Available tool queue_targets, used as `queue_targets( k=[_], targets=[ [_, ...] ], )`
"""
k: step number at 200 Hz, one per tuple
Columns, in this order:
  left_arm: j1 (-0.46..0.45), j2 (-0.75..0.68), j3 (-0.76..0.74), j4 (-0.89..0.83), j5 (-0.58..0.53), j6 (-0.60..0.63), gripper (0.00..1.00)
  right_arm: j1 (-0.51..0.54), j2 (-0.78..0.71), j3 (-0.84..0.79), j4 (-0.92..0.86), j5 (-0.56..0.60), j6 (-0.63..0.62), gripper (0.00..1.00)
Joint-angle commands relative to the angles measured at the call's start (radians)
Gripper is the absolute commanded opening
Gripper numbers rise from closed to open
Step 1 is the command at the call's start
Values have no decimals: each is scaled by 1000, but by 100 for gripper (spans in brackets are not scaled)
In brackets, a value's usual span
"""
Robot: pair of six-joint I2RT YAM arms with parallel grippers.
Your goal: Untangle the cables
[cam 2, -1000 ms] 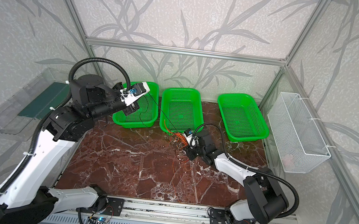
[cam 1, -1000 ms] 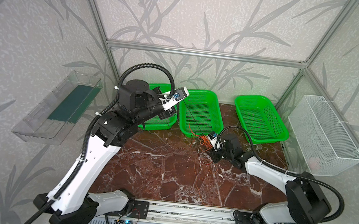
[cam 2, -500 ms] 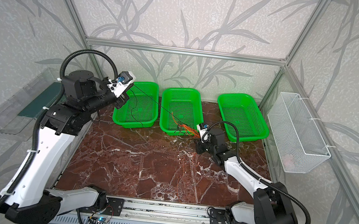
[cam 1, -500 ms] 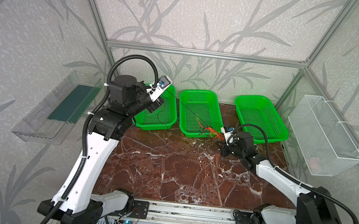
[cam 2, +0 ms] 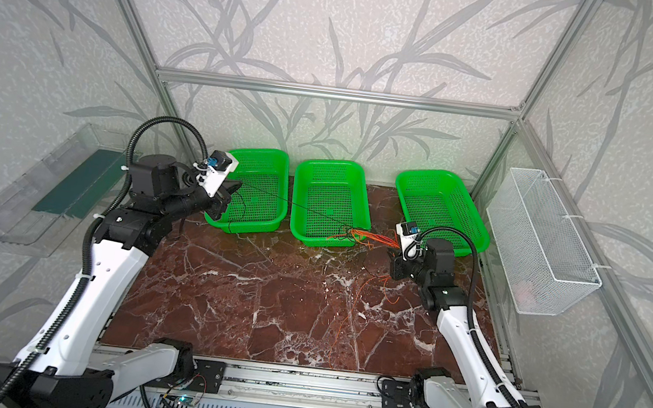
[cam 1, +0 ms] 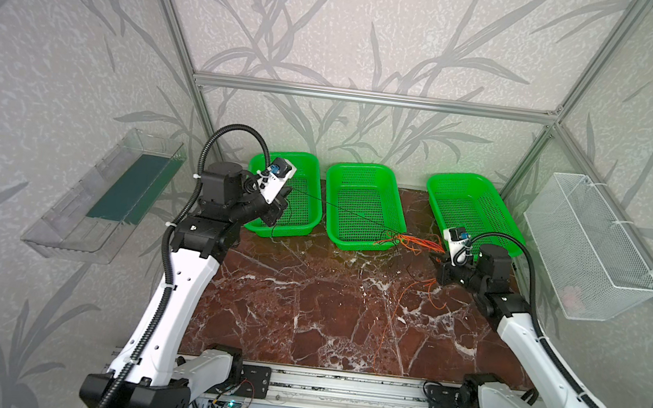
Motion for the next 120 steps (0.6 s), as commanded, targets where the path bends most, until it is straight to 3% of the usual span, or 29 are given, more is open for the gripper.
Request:
queue_targets(
  k=[1, 30, 52, 68, 120],
  targets=[
    [10, -70, -67, 87, 72, -71, 0, 2, -24, -32, -74, -52, -62, 0],
    [-152, -89, -201, 26, 101, -2, 0, 163, 4, 25, -62, -79, -120, 0],
    [-237, -110, -286, 105, 127, -33, 43, 225, 45, 62, -44, -75, -133, 0],
    [-292, -106, -299, 128, 108, -39, 58, 247, 62, 73, -18, -83, -133, 0],
    [-512, 22, -227, 148, 78, 13, 62, 309, 98, 109, -16, -135, -176, 0]
  ],
)
